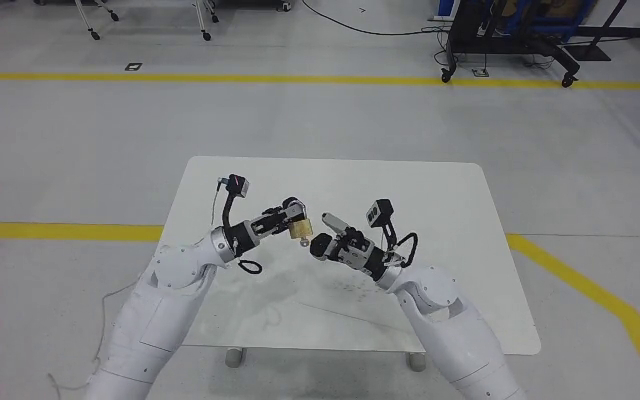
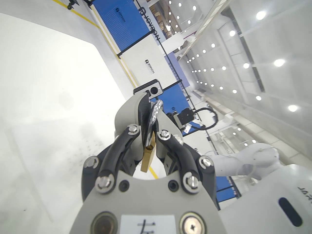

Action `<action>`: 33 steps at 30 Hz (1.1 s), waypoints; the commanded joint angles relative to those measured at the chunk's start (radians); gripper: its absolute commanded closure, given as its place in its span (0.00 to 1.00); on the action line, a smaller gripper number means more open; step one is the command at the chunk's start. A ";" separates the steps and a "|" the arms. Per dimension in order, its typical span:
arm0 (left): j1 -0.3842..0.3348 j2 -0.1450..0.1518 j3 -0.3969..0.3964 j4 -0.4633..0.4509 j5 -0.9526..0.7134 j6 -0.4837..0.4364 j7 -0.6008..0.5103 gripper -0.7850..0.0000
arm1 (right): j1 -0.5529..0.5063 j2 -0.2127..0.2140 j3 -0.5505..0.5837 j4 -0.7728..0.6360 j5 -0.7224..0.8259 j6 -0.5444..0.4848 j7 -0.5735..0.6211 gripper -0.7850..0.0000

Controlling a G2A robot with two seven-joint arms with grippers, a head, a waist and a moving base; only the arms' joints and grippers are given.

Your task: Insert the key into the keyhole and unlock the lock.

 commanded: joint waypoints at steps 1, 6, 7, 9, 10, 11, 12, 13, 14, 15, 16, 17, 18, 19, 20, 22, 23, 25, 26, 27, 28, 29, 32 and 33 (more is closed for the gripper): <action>-0.007 0.000 -0.007 0.016 -0.072 0.005 -0.046 1.00 | 0.009 -0.002 -0.011 0.017 0.047 -0.005 0.050 0.53; -0.019 0.001 -0.021 0.049 -0.164 -0.008 -0.110 1.00 | 0.034 -0.009 -0.041 0.068 0.136 -0.035 0.129 0.89; -0.019 0.001 -0.022 0.053 -0.177 -0.009 -0.116 1.00 | 0.039 -0.010 -0.047 0.077 0.154 -0.042 0.146 0.94; -0.023 0.000 -0.023 0.062 -0.194 -0.004 -0.128 1.00 | 0.046 -0.012 -0.055 0.093 0.191 -0.051 0.177 1.00; -0.025 0.000 -0.023 0.065 -0.201 -0.001 -0.133 1.00 | 0.050 -0.013 -0.058 0.098 0.204 -0.055 0.191 1.00; -0.027 0.000 -0.022 0.068 -0.207 0.001 -0.138 1.00 | 0.053 -0.014 -0.062 0.102 0.215 -0.058 0.204 1.00; -0.029 0.000 -0.022 0.071 -0.212 0.004 -0.143 1.00 | 0.056 -0.015 -0.066 0.107 0.223 -0.058 0.216 1.00; -0.031 -0.001 -0.022 0.074 -0.217 0.005 -0.146 1.00 | 0.058 -0.015 -0.071 0.110 0.229 -0.057 0.230 1.00; -0.032 -0.001 -0.021 0.076 -0.220 0.005 -0.148 1.00 | 0.062 -0.015 -0.078 0.114 0.229 -0.054 0.243 1.00; -0.034 -0.001 -0.021 0.079 -0.222 0.006 -0.150 1.00 | 0.066 -0.016 -0.084 0.119 0.233 -0.049 0.256 1.00; -0.035 -0.001 -0.021 0.080 -0.224 0.007 -0.152 1.00 | 0.069 -0.016 -0.088 0.123 0.237 -0.047 0.264 1.00; -0.035 -0.002 -0.021 0.083 -0.228 0.008 -0.153 1.00 | 0.072 -0.017 -0.091 0.127 0.236 -0.047 0.268 0.97; -0.036 -0.002 -0.021 0.084 -0.230 0.009 -0.155 1.00 | 0.076 -0.017 -0.096 0.131 0.232 -0.047 0.272 0.94; -0.036 -0.002 -0.021 0.085 -0.232 0.009 -0.158 1.00 | 0.078 -0.017 -0.099 0.134 0.229 -0.048 0.274 0.85; -0.037 -0.002 -0.021 0.087 -0.234 0.010 -0.159 1.00 | 0.081 -0.017 -0.102 0.137 0.225 -0.051 0.272 0.80; -0.038 -0.002 -0.021 0.088 -0.236 0.011 -0.162 1.00 | 0.085 -0.018 -0.107 0.141 0.218 -0.057 0.263 0.78; -0.039 -0.002 -0.021 0.089 -0.236 0.012 -0.164 1.00 | 0.086 -0.018 -0.109 0.142 0.215 -0.059 0.259 0.77; -0.040 -0.003 -0.020 0.092 -0.236 0.014 -0.166 1.00 | 0.089 -0.019 -0.114 0.144 0.213 -0.061 0.253 0.73; -0.041 -0.003 -0.020 0.092 -0.236 0.015 -0.167 1.00 | 0.091 -0.020 -0.116 0.146 0.212 -0.061 0.250 0.71; -0.042 -0.003 -0.019 0.093 -0.237 0.015 -0.169 1.00 | 0.094 -0.020 -0.118 0.147 0.210 -0.062 0.246 0.71; -0.042 -0.003 -0.019 0.094 -0.238 0.016 -0.169 1.00 | 0.096 -0.021 -0.120 0.149 0.208 -0.062 0.239 0.71; -0.043 -0.003 -0.019 0.095 -0.237 0.018 -0.171 1.00 | 0.099 -0.021 -0.123 0.150 0.204 -0.063 0.234 0.71; -0.045 -0.004 -0.018 0.097 -0.238 0.018 -0.174 1.00 | 0.110 -0.023 -0.129 0.159 0.190 -0.071 0.207 0.72; -0.046 -0.004 -0.018 0.097 -0.238 0.018 -0.176 1.00 | 0.114 -0.024 -0.131 0.161 0.177 -0.079 0.193 0.71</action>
